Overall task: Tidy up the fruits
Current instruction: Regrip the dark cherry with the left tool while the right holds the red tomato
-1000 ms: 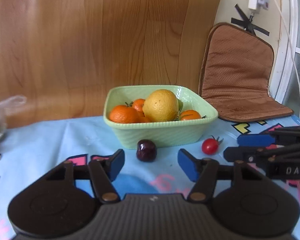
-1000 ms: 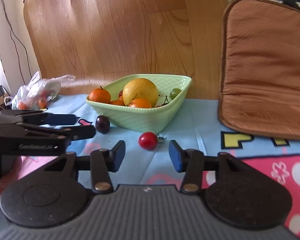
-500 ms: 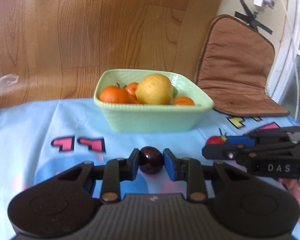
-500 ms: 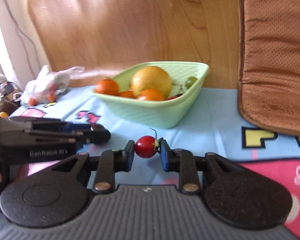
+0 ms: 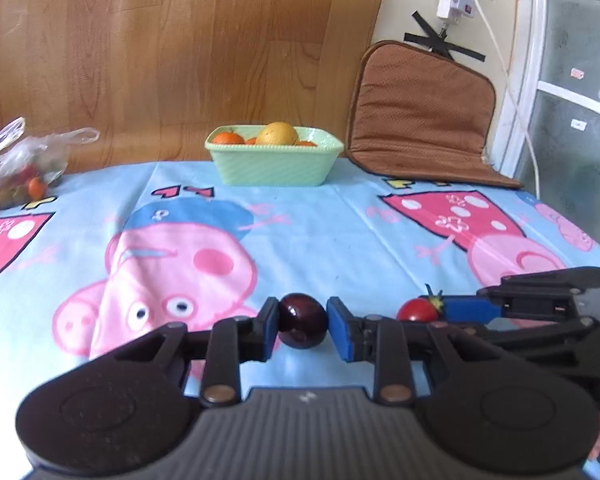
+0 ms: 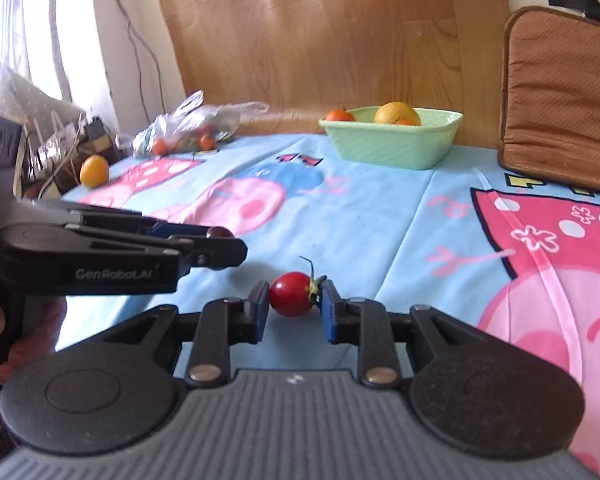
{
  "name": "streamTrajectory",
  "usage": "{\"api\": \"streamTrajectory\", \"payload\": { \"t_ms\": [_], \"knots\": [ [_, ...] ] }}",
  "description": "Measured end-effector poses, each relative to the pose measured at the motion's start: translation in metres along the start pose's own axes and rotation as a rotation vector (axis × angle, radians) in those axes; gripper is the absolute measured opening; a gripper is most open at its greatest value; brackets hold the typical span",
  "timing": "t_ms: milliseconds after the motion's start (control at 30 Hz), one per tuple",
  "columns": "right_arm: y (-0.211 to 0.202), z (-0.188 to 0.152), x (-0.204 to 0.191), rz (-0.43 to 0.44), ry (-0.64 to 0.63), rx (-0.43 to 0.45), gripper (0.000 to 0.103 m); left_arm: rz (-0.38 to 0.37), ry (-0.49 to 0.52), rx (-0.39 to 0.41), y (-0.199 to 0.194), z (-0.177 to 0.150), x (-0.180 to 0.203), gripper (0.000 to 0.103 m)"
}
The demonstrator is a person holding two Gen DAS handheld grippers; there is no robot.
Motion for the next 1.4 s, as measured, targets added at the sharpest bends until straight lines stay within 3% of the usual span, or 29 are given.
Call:
{"api": "streamTrajectory", "payload": {
  "t_ms": [67,200,467,833,1233,1400],
  "knots": [
    [0.004,-0.002,-0.006,-0.042,-0.038,-0.003,0.030,0.029,-0.016,0.017,0.002,-0.006,0.001,0.030],
    [0.007,0.000,-0.004,-0.041,-0.030,-0.002,0.031,0.075,-0.048,0.027,0.003,-0.010,-0.002,0.039],
    [0.006,-0.005,-0.012,-0.085,-0.054,0.000,0.032,0.106,-0.050,0.013,0.004,-0.014,-0.001,0.040],
    [0.007,-0.007,-0.017,-0.110,-0.060,0.001,0.032,0.100,-0.071,0.013,0.004,-0.013,-0.005,0.050],
    [0.003,-0.009,-0.013,-0.096,0.003,0.015,0.031,0.096,-0.076,0.013,0.004,-0.013,-0.007,0.051],
    [0.002,-0.009,-0.013,-0.091,0.004,0.015,0.032,0.096,-0.083,0.011,0.004,-0.013,-0.008,0.059]
  ]
}}
Point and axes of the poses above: each gripper's, at about its wrist camera, not at the fingertips, and y roughly the way its jaws point, x to its right, z to its top, the point moved 2 cm from there along y, roughly the way its jaws point, and after that the axes turned 14 degrees about -x, right-handed, at the moved point
